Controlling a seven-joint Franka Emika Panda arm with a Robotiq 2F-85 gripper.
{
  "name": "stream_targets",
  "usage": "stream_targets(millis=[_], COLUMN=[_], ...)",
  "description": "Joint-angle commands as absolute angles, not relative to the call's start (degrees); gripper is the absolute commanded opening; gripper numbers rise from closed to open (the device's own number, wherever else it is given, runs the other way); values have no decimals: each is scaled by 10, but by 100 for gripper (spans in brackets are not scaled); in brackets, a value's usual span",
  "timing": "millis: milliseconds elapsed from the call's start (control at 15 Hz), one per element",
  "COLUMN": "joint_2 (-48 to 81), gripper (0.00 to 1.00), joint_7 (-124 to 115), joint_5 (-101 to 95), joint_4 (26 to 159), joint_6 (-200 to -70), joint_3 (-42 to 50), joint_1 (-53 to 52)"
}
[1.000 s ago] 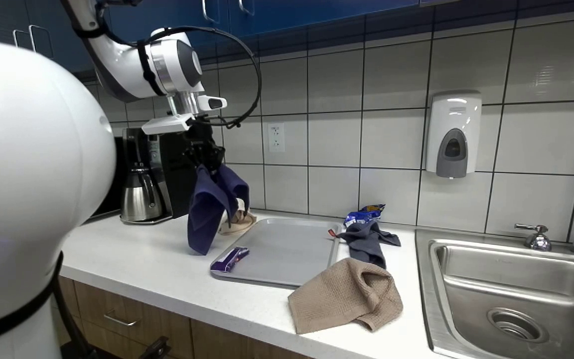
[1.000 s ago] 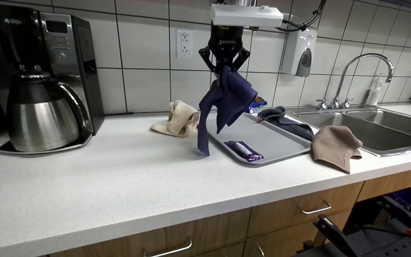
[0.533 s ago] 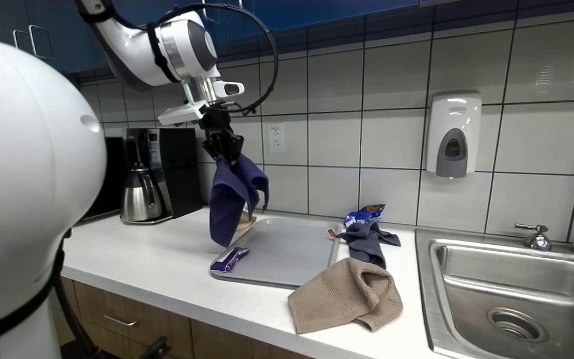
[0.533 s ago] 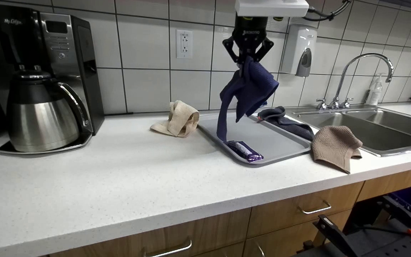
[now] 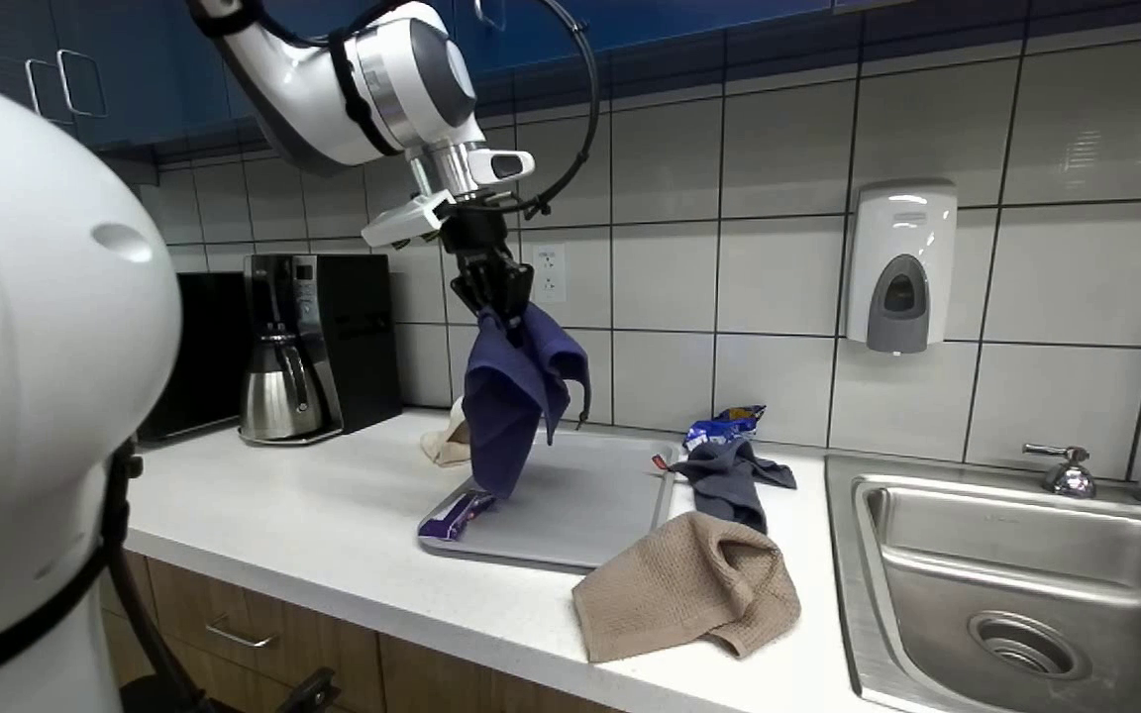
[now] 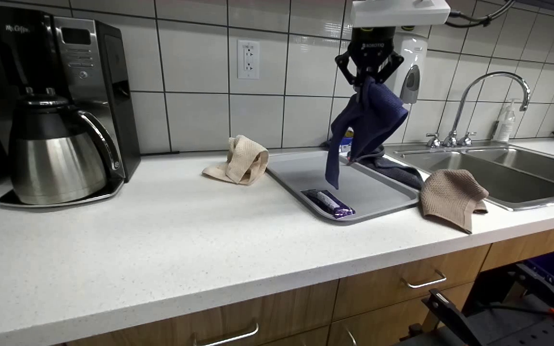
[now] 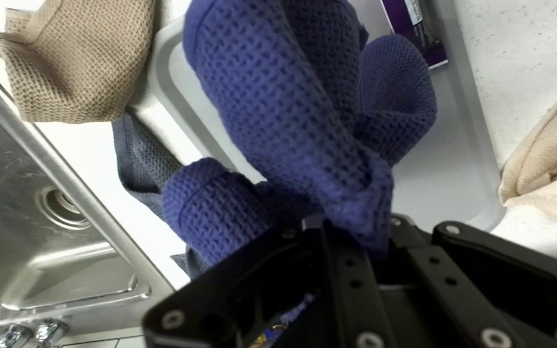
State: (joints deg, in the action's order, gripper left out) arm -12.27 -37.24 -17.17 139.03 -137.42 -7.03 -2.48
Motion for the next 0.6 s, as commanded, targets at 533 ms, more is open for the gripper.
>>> stream_targets(millis=[533], joint_2=[-80], gripper=[2], joint_7=[-455], joint_5=[-232], joint_4=[1414], joint_6=[-1371], joint_3=[-72], joint_1=[11])
